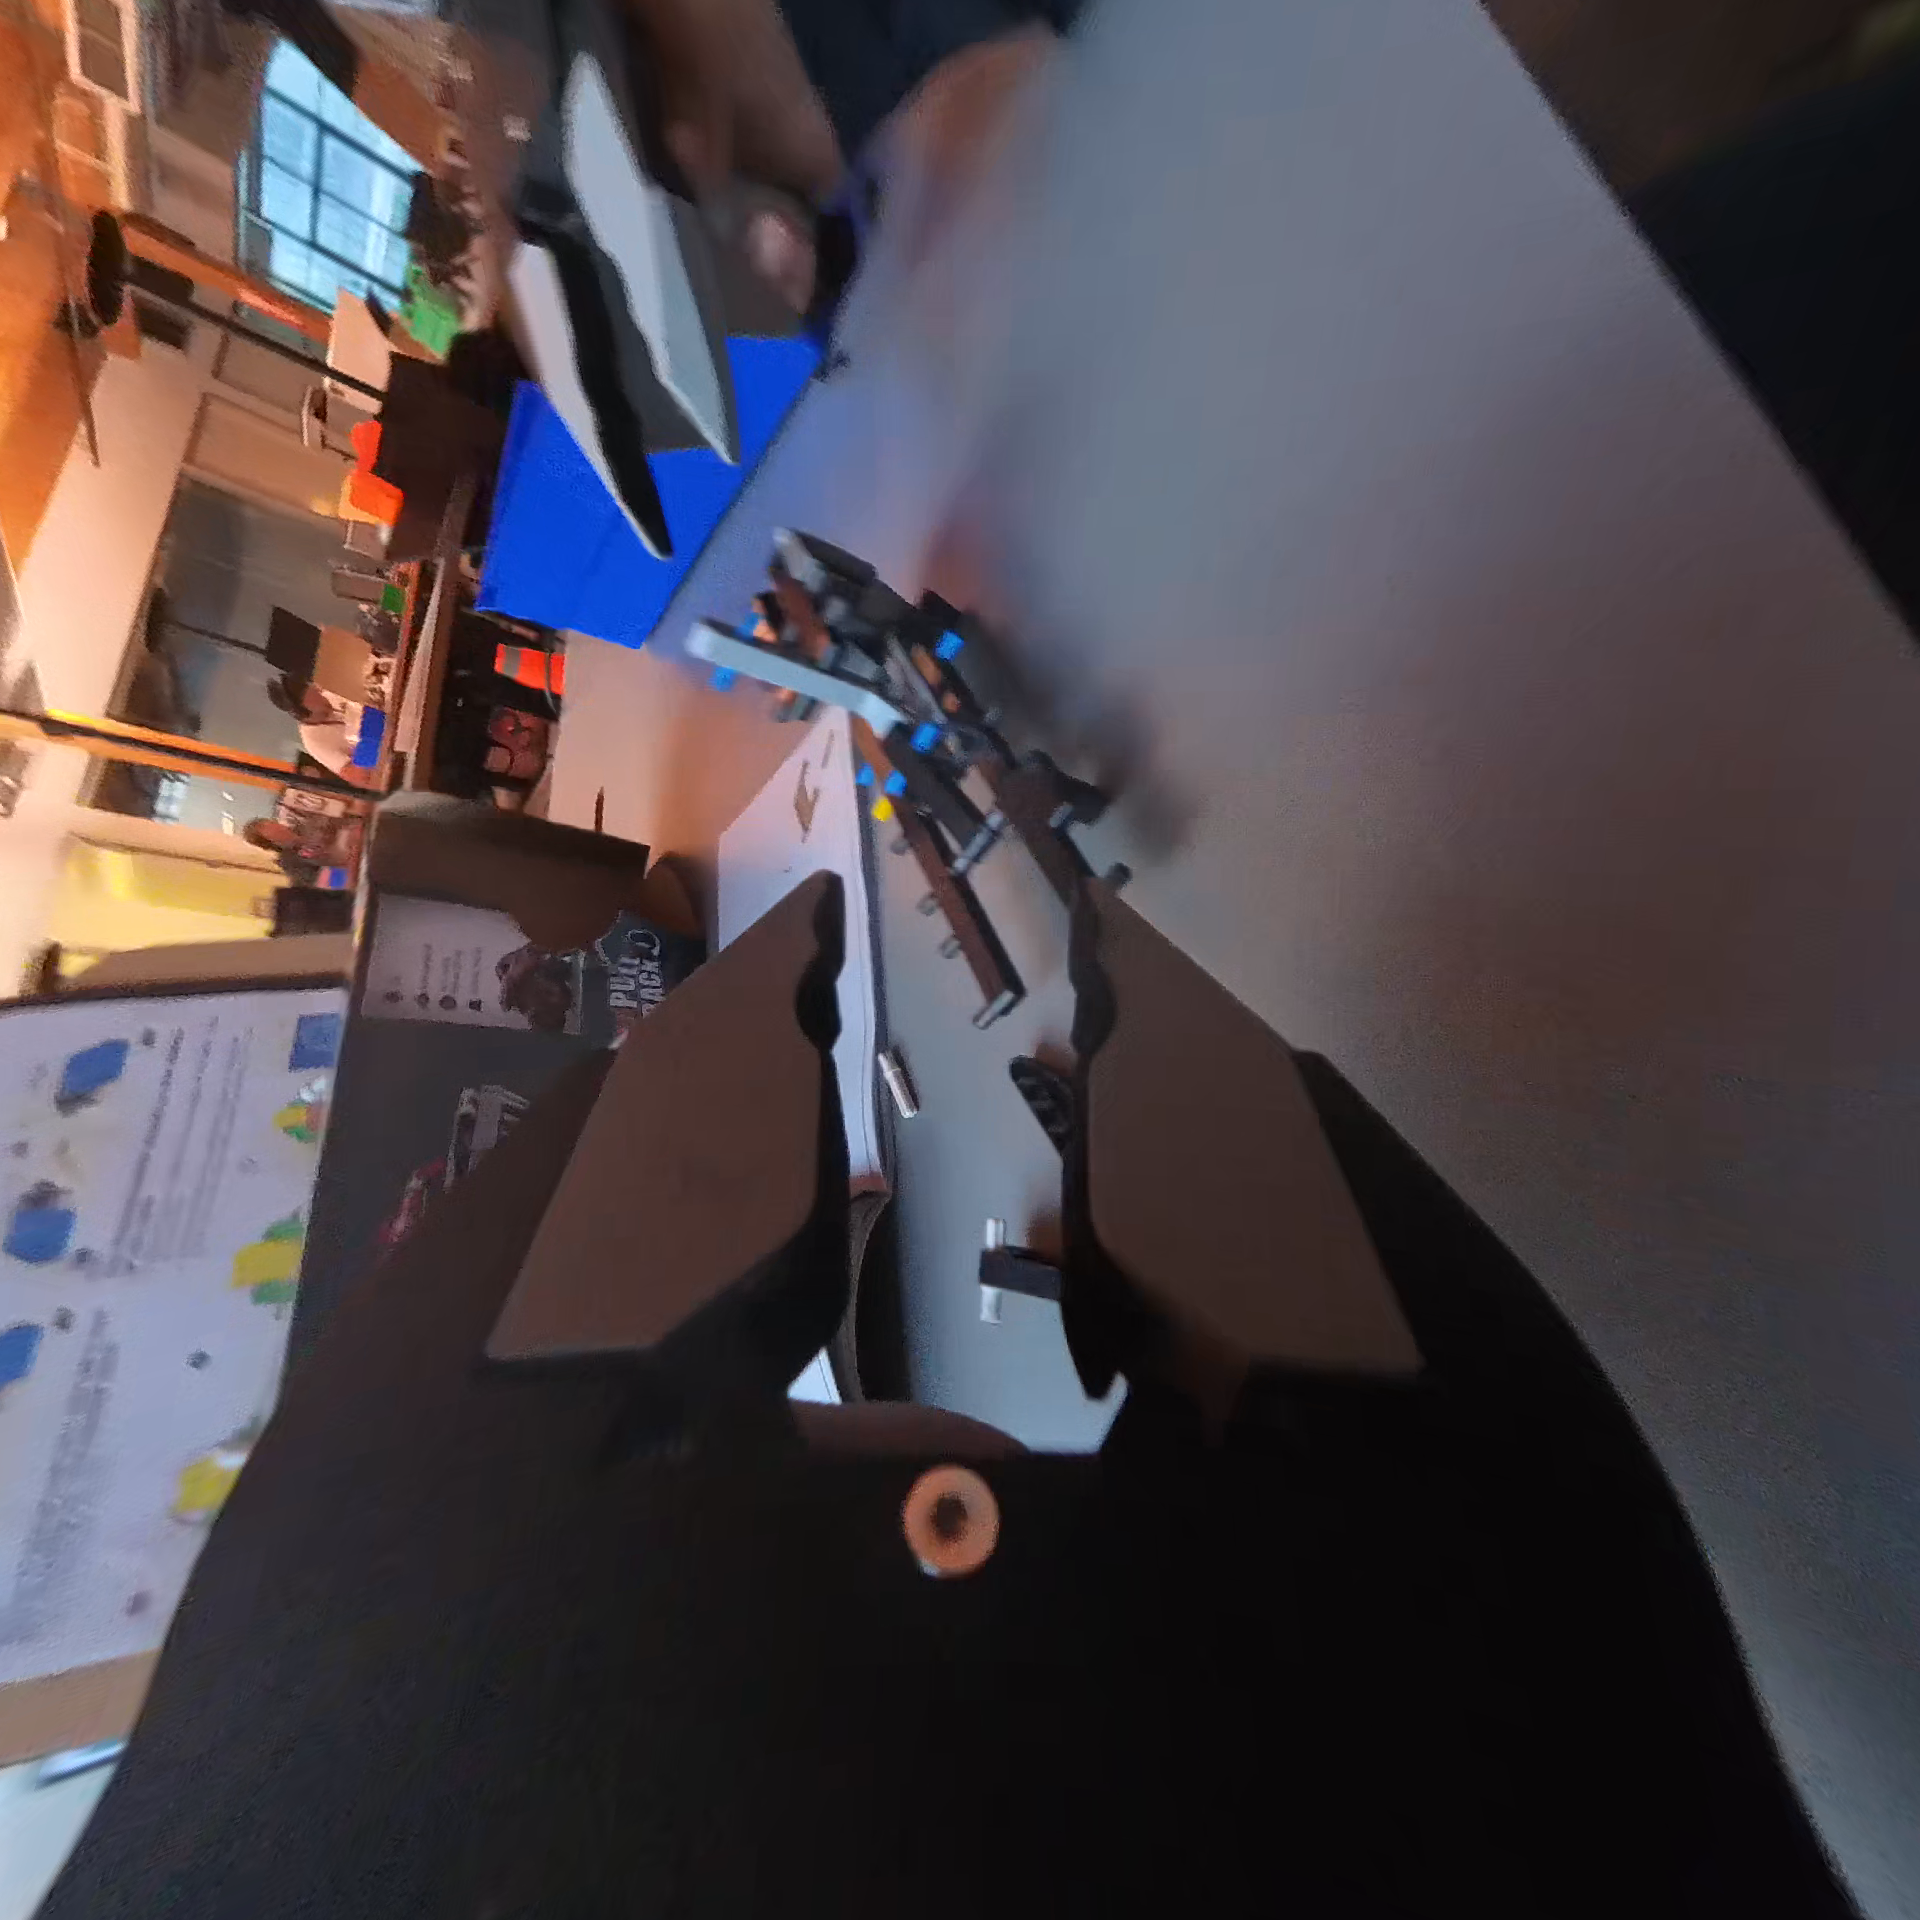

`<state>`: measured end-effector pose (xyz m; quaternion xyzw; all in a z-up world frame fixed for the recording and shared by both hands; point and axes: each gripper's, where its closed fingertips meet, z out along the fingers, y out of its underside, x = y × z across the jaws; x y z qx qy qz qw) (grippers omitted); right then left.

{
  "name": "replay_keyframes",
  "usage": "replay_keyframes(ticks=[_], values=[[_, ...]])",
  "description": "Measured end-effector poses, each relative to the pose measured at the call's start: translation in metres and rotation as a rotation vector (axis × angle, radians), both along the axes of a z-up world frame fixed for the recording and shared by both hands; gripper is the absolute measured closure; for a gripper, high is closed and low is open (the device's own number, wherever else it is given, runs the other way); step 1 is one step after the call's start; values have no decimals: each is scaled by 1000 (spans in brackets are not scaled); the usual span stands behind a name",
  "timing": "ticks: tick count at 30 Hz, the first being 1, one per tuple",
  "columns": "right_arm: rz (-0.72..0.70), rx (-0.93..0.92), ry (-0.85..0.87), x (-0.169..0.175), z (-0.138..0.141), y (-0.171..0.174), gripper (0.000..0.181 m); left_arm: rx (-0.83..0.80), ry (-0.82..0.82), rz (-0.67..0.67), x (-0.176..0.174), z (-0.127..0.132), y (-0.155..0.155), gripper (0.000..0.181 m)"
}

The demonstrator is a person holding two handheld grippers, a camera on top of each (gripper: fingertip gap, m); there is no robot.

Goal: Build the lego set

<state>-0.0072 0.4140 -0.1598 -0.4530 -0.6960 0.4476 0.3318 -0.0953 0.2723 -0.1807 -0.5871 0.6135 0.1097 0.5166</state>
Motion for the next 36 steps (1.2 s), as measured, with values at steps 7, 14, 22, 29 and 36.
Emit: replay_keyframes(ticks=[7,14,22,29,36], values=[[-157,-333,133,-10,24,38,112,1,-494,197,-57,76,31,156],[-317,-484,179,-21,15,71,100,-51,-671,518,-146,66,64,165],[-482,-341,215,-24,5,99,105,-106,-848,655,-151,51,72,181],[-562,-216,233,-25,4,121,112,-69,-904,767,-161,51,70,181],[-569,-91,258,-41,9,125,120,-308,-1073,765,-147,27,75,181]])
